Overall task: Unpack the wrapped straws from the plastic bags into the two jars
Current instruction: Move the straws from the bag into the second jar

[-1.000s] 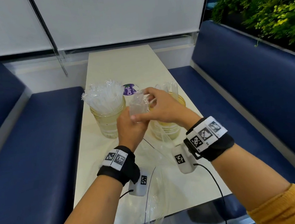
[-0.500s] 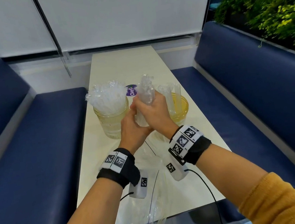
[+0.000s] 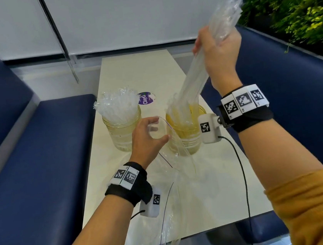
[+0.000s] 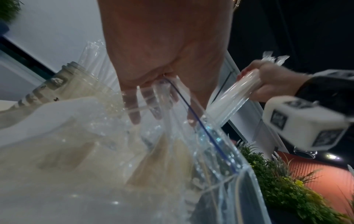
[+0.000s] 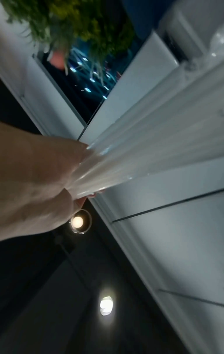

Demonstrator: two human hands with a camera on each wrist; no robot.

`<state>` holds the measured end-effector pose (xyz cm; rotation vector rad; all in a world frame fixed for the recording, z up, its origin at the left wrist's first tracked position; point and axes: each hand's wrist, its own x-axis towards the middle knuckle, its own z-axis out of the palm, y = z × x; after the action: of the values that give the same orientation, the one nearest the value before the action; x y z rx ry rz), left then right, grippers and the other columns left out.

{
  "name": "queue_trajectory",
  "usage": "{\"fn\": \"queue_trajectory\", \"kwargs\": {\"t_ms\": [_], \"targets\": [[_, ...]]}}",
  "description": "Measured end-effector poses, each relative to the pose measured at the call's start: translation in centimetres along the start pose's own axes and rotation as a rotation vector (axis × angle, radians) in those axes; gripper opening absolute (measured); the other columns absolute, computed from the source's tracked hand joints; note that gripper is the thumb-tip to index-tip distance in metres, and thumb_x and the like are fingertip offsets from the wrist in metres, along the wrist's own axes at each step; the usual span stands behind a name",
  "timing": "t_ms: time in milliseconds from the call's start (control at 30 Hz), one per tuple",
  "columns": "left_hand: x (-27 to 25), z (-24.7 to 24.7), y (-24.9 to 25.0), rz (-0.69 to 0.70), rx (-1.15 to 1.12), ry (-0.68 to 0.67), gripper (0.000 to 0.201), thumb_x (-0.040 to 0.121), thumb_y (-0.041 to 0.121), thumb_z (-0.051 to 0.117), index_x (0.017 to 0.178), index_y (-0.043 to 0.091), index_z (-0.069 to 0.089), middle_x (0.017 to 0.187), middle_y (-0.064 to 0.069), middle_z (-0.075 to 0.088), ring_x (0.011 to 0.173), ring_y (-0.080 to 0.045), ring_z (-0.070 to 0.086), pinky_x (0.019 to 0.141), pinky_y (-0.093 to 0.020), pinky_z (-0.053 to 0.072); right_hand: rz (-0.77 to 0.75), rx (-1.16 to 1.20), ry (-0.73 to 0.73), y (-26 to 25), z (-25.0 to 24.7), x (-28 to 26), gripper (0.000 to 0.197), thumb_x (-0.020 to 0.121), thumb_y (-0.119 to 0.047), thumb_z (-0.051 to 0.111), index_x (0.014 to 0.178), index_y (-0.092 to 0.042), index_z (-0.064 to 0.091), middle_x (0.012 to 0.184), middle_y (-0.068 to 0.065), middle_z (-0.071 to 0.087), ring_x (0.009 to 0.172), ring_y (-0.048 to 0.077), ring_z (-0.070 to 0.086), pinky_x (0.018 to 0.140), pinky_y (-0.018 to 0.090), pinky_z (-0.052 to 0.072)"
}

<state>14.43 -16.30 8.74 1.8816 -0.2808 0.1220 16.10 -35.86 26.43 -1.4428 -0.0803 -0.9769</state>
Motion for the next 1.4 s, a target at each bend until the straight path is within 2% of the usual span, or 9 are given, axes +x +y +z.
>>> {"fn": "queue_trajectory", "kwargs": {"t_ms": [200,533,700,767,967,1067,1200,1333,1400], "targets": [[0.2,0.2,0.2,-0.018,-0.063,0.008,0.056,0.074,0.012,0.089,0.123,0.015,0.062,0.122,0.0,0.066,0.1,-0.014,0.068,0.074,-0.019,0.052,0.109,-0.235,-0.188,7.1,-0.1,-0.3,0.023,0.087,-0.006,0.065,0.107,0.005,0.062,0.088,0.019,0.066,0.069,0.015,0.065,0.06,0.019,0.054],[0.5,0.1,0.1,-0.063,-0.148,0.017,0.05,0.076,0.01,0.087,0.12,0.016,0.064,0.123,-0.002,0.065,0.101,-0.02,0.069,0.088,-0.045,0.061,0.352,-0.452,-0.301,14.6,-2.9,-6.4,0.028,0.08,-0.024,0.08,0.101,-0.013,0.066,0.092,-0.003,0.07,0.086,0.012,0.069,0.073,0.026,0.056],[0.5,0.2,0.3,-0.052,-0.16,0.002,0.047,0.077,0.008,0.086,0.118,0.016,0.064,0.122,-0.003,0.066,0.101,-0.021,0.07,0.087,-0.042,0.061,0.108,-0.434,-0.201,13.4,-2.2,-5.4,0.077,0.067,-0.032,0.09,0.13,-0.03,0.047,0.113,-0.006,0.063,0.104,0.001,0.059,0.089,0.006,0.045],[0.6,0.2,0.4,-0.048,-0.164,-0.004,0.047,0.077,0.008,0.086,0.118,0.017,0.064,0.121,-0.003,0.066,0.101,-0.021,0.07,0.087,-0.04,0.061,-0.003,-0.424,-0.184,12.7,-1.9,-4.5,0.083,0.068,-0.03,0.088,0.137,-0.031,0.042,0.125,-0.006,0.058,0.116,0.007,0.055,0.098,0.015,0.044],[0.9,0.0,0.6,-0.038,-0.153,-0.014,0.046,0.078,0.009,0.085,0.119,0.014,0.065,0.12,-0.002,0.067,0.1,-0.018,0.07,0.083,-0.026,0.058,-0.193,-0.809,-0.508,13.6,-2.2,-4.7,0.037,0.092,-0.021,0.062,0.129,-0.019,0.065,0.136,-0.003,0.059,0.13,0.016,0.049,0.11,0.034,0.04],[1.0,-0.1,0.7,-0.033,-0.151,-0.021,0.046,0.078,0.01,0.085,0.12,0.014,0.065,0.12,-0.001,0.067,0.1,-0.017,0.071,0.083,-0.022,0.056,-0.102,-0.893,-0.611,14.3,-3.4,-6.1,0.047,0.088,-0.022,0.069,0.134,-0.018,0.06,0.139,0.0,0.056,0.134,0.018,0.046,0.111,0.038,0.04],[1.0,-0.1,0.8,-0.028,-0.144,-0.026,0.046,0.078,0.01,0.085,0.12,0.013,0.065,0.121,0.0,0.067,0.099,-0.016,0.071,0.081,-0.019,0.056,-0.228,-0.723,-0.474,12.5,-3.5,-5.3,0.077,0.078,-0.022,0.077,0.146,-0.02,0.041,0.145,-0.002,0.045,0.135,0.016,0.04,0.112,0.027,0.036],[0.9,-0.1,0.9,-0.028,-0.162,-0.036,0.046,0.079,0.009,0.085,0.121,0.012,0.065,0.121,0.0,0.067,0.099,-0.016,0.071,0.077,-0.013,0.054,-0.482,-0.913,-0.572,12.4,-3.0,-4.8,0.039,0.099,-0.023,0.056,0.137,-0.017,0.06,0.145,0.004,0.054,0.14,0.024,0.042,0.117,0.038,0.033],[0.9,-0.1,0.9,-0.027,-0.162,-0.045,0.045,0.08,0.007,0.083,0.121,0.013,0.065,0.12,0.001,0.068,0.099,-0.015,0.07,0.078,-0.014,0.054,-0.454,-1.062,-0.687,13.5,-3.2,-5.6,0.037,0.104,-0.027,0.044,0.132,-0.015,0.065,0.148,0.004,0.052,0.143,0.027,0.038,0.12,0.045,0.027]]}}
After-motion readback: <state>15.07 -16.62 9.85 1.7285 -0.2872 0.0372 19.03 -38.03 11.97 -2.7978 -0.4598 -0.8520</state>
